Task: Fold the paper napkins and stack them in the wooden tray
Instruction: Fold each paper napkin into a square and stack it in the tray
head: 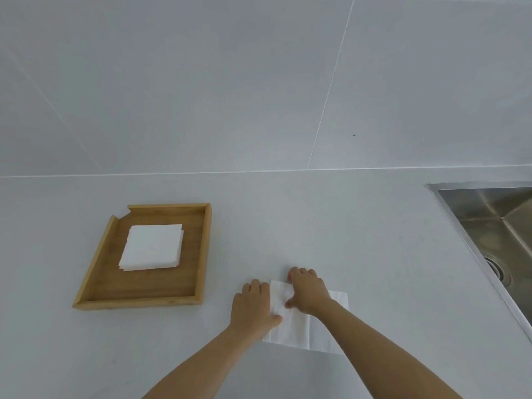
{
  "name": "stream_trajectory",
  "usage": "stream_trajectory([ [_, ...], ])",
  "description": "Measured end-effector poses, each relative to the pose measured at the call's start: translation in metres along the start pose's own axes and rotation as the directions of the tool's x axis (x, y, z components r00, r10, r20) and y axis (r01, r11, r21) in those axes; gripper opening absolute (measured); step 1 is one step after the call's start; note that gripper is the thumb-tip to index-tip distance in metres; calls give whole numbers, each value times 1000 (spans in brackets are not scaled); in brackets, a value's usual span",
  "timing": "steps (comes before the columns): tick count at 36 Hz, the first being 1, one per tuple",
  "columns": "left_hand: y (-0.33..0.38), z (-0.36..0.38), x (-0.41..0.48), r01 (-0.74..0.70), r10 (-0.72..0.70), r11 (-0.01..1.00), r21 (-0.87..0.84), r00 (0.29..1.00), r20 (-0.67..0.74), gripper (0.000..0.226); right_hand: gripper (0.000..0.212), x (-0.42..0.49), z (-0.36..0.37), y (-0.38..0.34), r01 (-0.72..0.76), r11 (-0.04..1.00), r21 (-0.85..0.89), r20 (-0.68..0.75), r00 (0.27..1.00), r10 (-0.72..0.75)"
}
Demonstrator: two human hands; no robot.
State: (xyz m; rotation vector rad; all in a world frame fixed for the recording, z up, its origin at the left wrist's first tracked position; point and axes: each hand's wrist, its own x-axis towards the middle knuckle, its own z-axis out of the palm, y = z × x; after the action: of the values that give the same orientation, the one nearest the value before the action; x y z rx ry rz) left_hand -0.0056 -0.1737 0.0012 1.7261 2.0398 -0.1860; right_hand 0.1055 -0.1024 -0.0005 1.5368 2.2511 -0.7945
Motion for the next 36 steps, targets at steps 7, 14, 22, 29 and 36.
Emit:
stream_trajectory([
  [7,0,5,5,-4,4,999,-45,1000,-2,53,30,0,-4,5,-33,986,163,9,999,32],
  [14,-6,-6,17,26,17,926,-377,994,110,23,37,-2,-26,16,-1,877,481,-42,999,24],
  [22,-30,-27,34,44,-47,839,-543,999,9,40,38,-1,-40,29,-12,800,599,-92,992,83],
  [29,-36,-48,41,-49,-12,899,-434,991,-136,37,44,2,-43,25,23,835,549,-154,985,74],
  [36,-35,-48,34,-201,158,967,-154,955,-250,17,30,1,-39,26,43,884,466,-172,984,43],
])
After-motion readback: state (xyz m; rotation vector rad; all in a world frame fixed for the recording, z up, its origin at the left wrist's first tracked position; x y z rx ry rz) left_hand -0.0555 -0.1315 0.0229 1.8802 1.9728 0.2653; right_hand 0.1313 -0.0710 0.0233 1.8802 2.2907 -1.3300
